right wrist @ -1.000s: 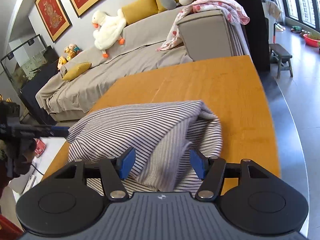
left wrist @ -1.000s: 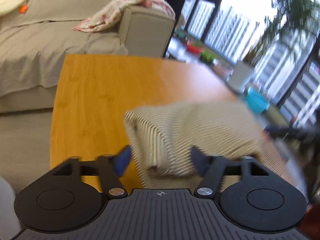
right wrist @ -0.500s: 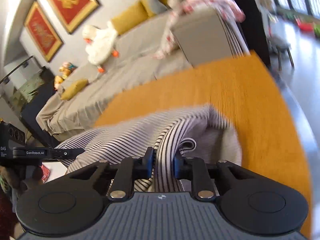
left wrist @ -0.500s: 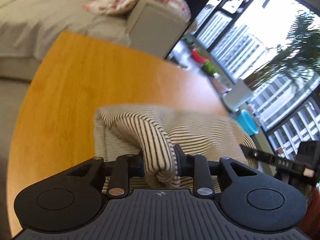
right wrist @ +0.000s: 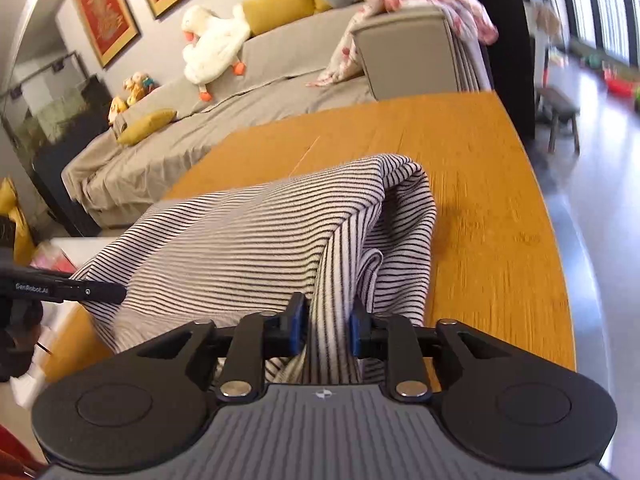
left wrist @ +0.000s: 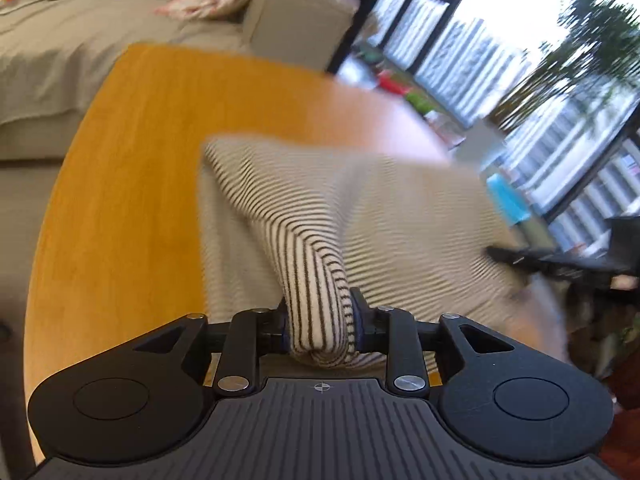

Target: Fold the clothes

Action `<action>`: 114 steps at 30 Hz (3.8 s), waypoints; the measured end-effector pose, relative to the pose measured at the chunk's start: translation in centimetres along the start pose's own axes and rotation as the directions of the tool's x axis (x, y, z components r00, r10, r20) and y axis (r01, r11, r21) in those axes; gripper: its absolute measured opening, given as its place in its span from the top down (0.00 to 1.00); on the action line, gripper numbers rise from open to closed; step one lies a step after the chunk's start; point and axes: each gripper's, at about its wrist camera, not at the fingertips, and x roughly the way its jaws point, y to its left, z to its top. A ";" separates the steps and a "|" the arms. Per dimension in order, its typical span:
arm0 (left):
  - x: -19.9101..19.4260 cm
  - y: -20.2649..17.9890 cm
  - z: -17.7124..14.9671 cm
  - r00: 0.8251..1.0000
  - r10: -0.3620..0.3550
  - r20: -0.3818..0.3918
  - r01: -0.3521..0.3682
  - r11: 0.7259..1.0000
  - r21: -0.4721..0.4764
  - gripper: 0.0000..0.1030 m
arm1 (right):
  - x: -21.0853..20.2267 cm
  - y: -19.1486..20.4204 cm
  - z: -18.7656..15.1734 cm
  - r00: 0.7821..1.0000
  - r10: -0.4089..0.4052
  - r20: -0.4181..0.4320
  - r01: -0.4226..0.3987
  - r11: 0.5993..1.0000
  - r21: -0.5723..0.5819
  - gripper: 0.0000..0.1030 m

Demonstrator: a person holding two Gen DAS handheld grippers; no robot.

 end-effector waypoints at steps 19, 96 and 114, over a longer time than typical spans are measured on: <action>2.1 -4.2 0.6 0.984 -0.176 0.018 0.177 0.983 -0.052 0.13 | 3.5 2.2 2.2 0.939 -0.315 0.139 0.343 0.888 -0.306 0.00; 3.2 -8.6 0.5 0.974 0.170 0.147 -0.211 0.914 0.347 0.04 | -1.0 5.9 -2.8 0.993 -0.106 0.042 0.113 0.974 -0.194 0.00; -1.4 -9.6 -5.4 0.977 0.168 0.134 -0.211 0.867 0.451 0.03 | -3.3 8.5 -3.4 0.980 -0.108 0.165 0.161 0.923 -0.349 0.00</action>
